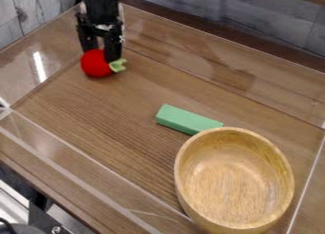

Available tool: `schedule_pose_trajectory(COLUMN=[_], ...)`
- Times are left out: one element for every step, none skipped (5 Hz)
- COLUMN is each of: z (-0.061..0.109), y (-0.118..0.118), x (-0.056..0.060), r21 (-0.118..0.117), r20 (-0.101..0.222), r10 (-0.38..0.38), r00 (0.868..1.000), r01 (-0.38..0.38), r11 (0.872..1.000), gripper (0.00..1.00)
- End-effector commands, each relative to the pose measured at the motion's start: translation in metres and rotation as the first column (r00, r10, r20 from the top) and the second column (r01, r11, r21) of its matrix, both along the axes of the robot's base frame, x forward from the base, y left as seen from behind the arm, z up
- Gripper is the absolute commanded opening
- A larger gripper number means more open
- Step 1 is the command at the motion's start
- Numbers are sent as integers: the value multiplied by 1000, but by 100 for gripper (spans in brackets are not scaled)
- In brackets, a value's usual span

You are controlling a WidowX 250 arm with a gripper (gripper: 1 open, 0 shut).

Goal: Move the red fruit to the right

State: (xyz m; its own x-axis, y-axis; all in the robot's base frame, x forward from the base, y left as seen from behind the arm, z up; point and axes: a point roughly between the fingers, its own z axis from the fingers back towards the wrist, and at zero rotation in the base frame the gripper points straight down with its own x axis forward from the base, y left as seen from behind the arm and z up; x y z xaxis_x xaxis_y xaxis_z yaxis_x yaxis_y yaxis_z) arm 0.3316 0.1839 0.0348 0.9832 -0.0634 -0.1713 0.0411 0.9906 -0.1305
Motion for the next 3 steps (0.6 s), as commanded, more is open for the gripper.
schedule_pose_trajectory(z=[9, 22, 36], y=[12, 19, 25], x=[18, 19, 17], r21=[37, 32, 28], r20=[53, 52, 53], r10=[6, 17, 31], r00=[999, 998, 998], r01=[-8, -19, -33], r11=[999, 999, 999], gripper=[100, 100, 100])
